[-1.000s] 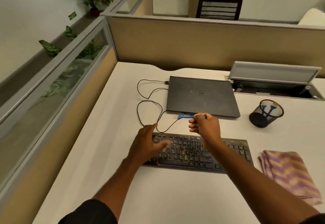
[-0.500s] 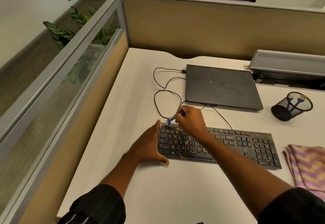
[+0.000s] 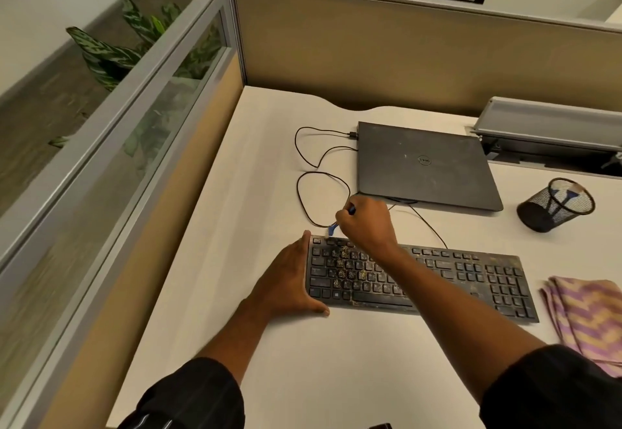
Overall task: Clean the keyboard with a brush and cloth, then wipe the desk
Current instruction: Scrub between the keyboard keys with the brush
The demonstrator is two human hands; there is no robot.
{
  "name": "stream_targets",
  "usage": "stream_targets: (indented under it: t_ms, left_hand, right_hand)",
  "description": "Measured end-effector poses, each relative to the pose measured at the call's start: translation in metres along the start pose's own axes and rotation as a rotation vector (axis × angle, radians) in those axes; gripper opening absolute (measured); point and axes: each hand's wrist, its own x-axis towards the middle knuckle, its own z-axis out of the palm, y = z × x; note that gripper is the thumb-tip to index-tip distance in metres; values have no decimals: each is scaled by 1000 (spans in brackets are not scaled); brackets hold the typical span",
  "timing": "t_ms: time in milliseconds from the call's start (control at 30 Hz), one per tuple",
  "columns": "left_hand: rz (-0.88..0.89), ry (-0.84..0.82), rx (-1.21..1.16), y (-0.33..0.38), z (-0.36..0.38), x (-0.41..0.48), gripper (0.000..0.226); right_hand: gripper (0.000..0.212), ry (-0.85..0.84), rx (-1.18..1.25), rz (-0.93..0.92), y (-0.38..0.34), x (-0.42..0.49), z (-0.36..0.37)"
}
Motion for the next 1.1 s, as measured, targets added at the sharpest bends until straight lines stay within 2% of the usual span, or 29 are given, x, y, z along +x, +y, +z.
stream_targets:
  t_ms: [100, 200, 333, 433, 533, 700, 833, 967, 1100]
  left_hand:
    - [-14, 1, 15, 1, 0, 4, 158]
    - [-29, -5, 48, 0, -1, 6, 160]
    - [-29, -6, 70, 2, 0, 5, 159]
    - [-19, -11, 91, 5, -1, 6, 159]
    - [10, -24, 123, 8, -2, 11, 157]
    - [43, -54, 198, 11, -3, 13, 152]
    - [47, -99, 286, 10, -2, 19, 152]
    - [58, -141, 381, 14, -3, 26, 152]
    - [44, -182, 462, 17, -5, 28, 153]
  right_hand:
    - [14, -54, 82, -51, -9, 1, 2]
    - [15, -114, -40, -72, -8, 0, 6]
    - [15, -50, -148, -19, 4, 5, -4]
    - [15, -16, -92, -18, 1, 7, -13]
    - [14, -72, -29, -46, -4, 8, -13]
    - [16, -118, -202, 9, 9, 7, -18]
    - [15, -62, -129, -2, 14, 10, -28]
    - [14, -138, -120, -57, 13, 6, -29]
    - [14, -135, -225, 40, 28, 8, -38]
